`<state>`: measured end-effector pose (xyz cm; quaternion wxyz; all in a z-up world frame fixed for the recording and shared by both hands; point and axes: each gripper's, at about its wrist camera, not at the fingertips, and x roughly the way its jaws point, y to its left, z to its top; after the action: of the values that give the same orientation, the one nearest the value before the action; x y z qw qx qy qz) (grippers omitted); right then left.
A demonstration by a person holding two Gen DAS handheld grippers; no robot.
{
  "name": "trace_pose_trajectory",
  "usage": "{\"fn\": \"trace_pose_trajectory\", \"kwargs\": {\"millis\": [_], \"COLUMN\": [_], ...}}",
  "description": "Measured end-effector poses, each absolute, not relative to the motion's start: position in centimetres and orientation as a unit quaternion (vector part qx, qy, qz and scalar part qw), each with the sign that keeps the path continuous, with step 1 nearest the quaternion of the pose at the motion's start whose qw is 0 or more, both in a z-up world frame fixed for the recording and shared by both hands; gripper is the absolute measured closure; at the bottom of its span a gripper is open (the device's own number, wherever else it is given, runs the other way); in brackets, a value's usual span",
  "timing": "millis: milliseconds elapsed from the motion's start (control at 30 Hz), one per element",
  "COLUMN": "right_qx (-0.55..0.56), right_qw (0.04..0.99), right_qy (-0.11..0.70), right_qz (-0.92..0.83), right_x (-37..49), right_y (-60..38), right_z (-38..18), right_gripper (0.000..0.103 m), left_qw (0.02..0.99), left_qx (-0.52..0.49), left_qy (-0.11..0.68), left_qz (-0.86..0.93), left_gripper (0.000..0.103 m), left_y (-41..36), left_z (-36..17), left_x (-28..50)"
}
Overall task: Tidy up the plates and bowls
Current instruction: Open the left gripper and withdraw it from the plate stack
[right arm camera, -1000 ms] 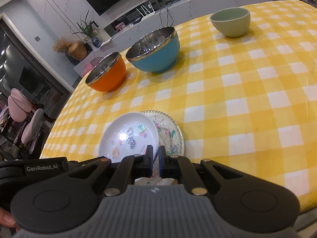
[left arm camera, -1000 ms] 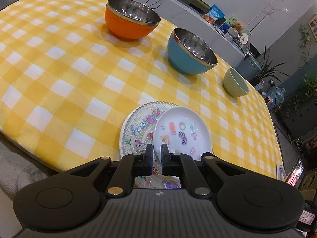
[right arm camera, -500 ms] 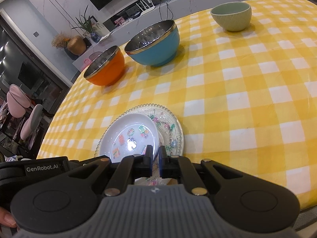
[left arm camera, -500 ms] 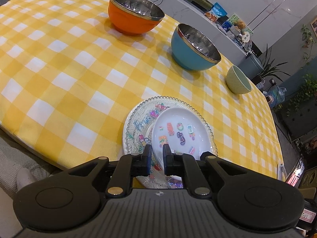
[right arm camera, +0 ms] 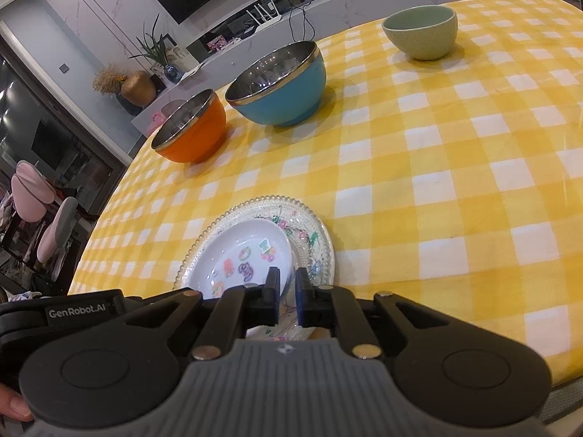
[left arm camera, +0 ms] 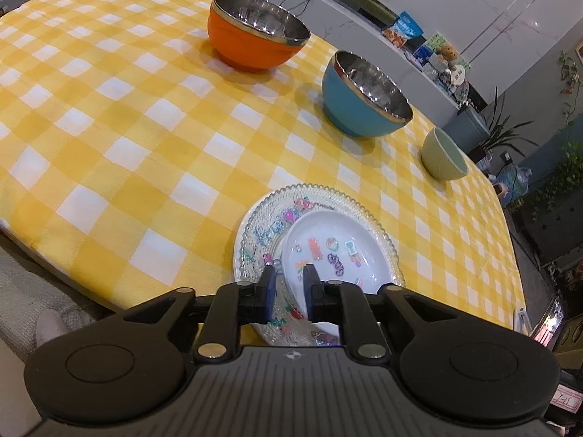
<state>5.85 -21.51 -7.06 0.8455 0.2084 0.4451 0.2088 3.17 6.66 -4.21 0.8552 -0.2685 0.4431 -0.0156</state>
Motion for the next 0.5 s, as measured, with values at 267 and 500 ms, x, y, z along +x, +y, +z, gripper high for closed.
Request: {"fn": "trace_pose_trajectory", "kwargs": {"millis": [267,500], "right_qx": [0.205,0.208], "right_qw": [0.855,0.869], "right_qy": [0.431,0.407], "right_qz": [0.206,0.19], "right_x": [5.6,5.9], "right_y": [-21.5,-21.8], "right_z": [-6.6,-5.6], "right_gripper": [0.079,0.069], "left_qw": [0.86,0.867], "left_qx": [-0.274,-0.258], "left_qy": [0.431,0.425], "left_qz": [-0.01,0.005], "left_gripper": [0.078,0.073], "left_y": [6.8,6.7], "left_z": [-3.8,-2.8], "left_x": [3.3,4.2]}}
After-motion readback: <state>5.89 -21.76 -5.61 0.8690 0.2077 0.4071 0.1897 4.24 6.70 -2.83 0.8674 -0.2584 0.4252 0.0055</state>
